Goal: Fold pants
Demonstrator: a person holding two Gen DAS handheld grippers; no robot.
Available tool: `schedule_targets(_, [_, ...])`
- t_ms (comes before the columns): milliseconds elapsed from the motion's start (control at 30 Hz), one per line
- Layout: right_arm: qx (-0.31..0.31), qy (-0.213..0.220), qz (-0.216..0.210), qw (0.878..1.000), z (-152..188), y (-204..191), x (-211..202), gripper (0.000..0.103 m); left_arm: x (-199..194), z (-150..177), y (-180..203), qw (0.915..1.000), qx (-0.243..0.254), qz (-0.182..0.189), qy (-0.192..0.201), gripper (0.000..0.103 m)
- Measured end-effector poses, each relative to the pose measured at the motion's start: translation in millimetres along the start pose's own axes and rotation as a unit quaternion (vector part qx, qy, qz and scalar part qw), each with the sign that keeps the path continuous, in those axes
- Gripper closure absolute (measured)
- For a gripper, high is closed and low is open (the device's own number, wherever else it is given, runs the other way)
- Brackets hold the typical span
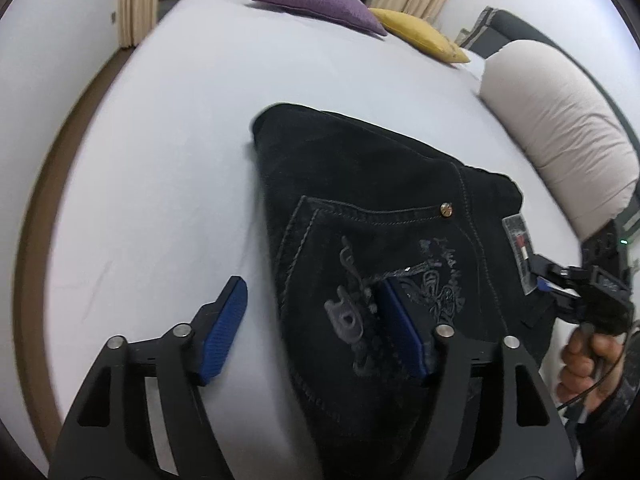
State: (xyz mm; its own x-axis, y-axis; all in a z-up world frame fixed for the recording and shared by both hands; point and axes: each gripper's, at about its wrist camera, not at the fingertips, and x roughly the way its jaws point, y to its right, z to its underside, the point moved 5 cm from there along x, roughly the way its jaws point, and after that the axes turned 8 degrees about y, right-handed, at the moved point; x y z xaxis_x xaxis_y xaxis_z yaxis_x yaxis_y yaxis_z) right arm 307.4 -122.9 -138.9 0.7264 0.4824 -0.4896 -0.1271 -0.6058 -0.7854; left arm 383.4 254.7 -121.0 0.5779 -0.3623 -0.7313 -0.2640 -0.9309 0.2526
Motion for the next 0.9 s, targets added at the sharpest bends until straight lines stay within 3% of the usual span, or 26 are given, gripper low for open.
schedule_targets(133, [-0.018,0.062,0.08,0.995,14.9,-6.7,-46.1,0.028,-45.8,5.5,16.2,0.9958,0.031,-0.059,0.063,0.033])
schedule_targets(200, [-0.038,0.097,0.103,0.989,21.2,-14.8,-75.3,0.028,-77.9,8.8,24.9,0.9884,0.052,-0.098,0.104,0.02])
schedule_targets(233, [-0.053,0.122,0.112,0.985,25.1,-24.1,-92.5,0.028,-97.4,10.4,33.0,0.9832,0.059,-0.116,0.128,0.018])
schedule_targets(300, [-0.087,0.163,0.126,0.975,31.0,-48.1,-119.5,0.025,-142.9,17.0,48.8,0.9697,0.064,-0.146,0.185,0.001])
schedule_targets(333, [-0.114,0.188,0.131,0.967,32.2,-65.0,-134.2,0.023,-162.7,20.0,55.9,0.9633,0.064,-0.156,0.209,0.0])
schedule_targets(400, [-0.176,0.248,0.147,0.941,32.6,-102.4,-170.8,0.017,-207.0,23.2,75.0,0.9476,0.062,-0.171,0.262,0.0])
schedule_targets(467, [-0.219,0.304,0.151,0.915,36.6,-139.2,-196.5,0.003,-243.7,19.9,87.1,0.9334,0.058,-0.189,0.299,0.0])
schedule_targets(500, [-0.244,0.35,0.146,0.893,42.2,-162.4,-220.7,0.0,-264.6,20.3,94.1,0.926,0.059,-0.194,0.319,0.0])
schedule_targets(600, [-0.285,0.431,0.13,0.846,58.4,-210.6,-262.6,0.0,-320.4,22.8,114.8,0.9022,0.073,-0.192,0.379,0.0])
schedule_targets(633, [-0.293,0.445,0.128,0.837,59.6,-223.0,-268.7,0.0,-335.4,24.8,119.9,0.8955,0.072,-0.196,0.393,0.0])
schedule_targets(667, [-0.3,0.459,0.126,0.827,65.3,-234.1,-277.7,0.0,-345.5,22.6,122.9,0.8924,0.073,-0.196,0.4,0.0])
schedule_targets(767, [-0.312,0.49,0.115,0.806,83.0,-262.1,-302.0,0.0,-370.2,25.4,133.6,0.8959,0.08,-0.176,0.4,0.0])
schedule_targets(833, [-0.316,0.481,0.117,0.81,88.6,-275.3,-304.8,0.0,-376.6,30.3,140.0,0.8972,0.087,-0.177,0.395,0.0])
schedule_targets(900, [-0.324,0.449,0.12,0.824,90.7,-280.9,-302.1,0.0,-374.9,38.1,144.9,0.9045,0.093,-0.176,0.377,0.0])
